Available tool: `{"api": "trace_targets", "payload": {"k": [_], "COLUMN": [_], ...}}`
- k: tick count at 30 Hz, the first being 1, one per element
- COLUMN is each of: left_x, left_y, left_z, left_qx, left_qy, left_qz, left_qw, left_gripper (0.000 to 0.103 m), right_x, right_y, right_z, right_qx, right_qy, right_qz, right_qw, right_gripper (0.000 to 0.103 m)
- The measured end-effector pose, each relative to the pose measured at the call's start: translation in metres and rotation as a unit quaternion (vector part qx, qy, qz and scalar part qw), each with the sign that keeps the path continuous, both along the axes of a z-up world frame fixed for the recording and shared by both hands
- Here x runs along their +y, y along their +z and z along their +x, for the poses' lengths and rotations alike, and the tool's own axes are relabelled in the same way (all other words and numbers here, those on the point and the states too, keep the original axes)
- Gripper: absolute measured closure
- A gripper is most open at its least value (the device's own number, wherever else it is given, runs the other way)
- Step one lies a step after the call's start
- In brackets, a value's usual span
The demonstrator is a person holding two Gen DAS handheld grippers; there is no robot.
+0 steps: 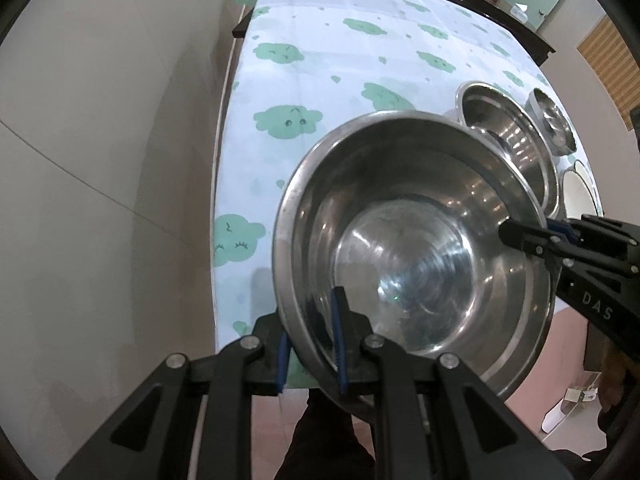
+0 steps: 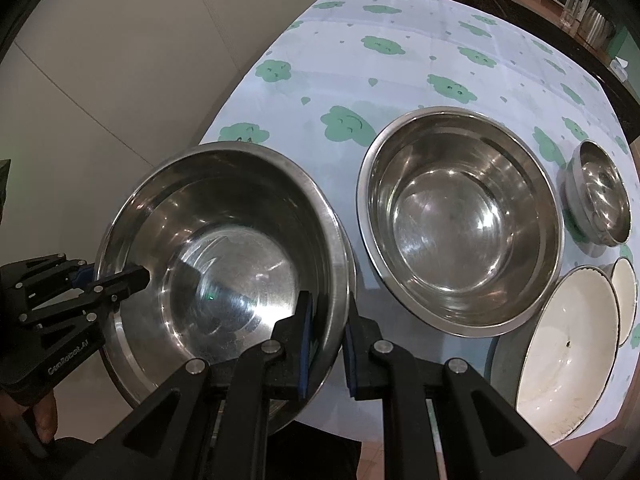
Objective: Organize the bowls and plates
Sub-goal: 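Lift the steel bowl with both grippers and carry it across the table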
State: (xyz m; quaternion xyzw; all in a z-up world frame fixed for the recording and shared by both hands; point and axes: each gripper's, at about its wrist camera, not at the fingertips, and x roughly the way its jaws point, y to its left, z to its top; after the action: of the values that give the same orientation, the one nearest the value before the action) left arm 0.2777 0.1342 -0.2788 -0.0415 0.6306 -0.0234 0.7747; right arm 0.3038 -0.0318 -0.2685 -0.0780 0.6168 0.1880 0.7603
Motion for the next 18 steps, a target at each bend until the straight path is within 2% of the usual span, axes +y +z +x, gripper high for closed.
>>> {"api": "trace_targets", "payload": {"k": [15, 17, 18], "left_x": [-0.0046, -0.0053, -0.0047], "left_y": [-0.0008, -0.0006, -0.0004], "left_z": [0.0035, 0.0038, 0.0038], "left_qx": [0.0, -0.001, -0.001], "left_qy": [-0.004, -0.005, -0.003], "left_qz": [0.011, 0.012, 0.01], "left_qw": [0.9999, 0.9999, 0.9999], "left_gripper": [0.086, 0.084, 0.078], "right_x": [0.0007, 0.0, -0.0002], "right_y": [-0.0082, -0.0091, -0.0094], "right_z": [0.0027, 0.0032, 0.0036], "right_qx": [0.003, 0.003, 0.003], "right_qy": [0.006, 0.005, 0.005], "right_qz": [0.005, 0.004, 0.005], "right_qw": [1.0, 1.0, 1.0], "right_gripper": [0.085, 0.085, 0.085]}}
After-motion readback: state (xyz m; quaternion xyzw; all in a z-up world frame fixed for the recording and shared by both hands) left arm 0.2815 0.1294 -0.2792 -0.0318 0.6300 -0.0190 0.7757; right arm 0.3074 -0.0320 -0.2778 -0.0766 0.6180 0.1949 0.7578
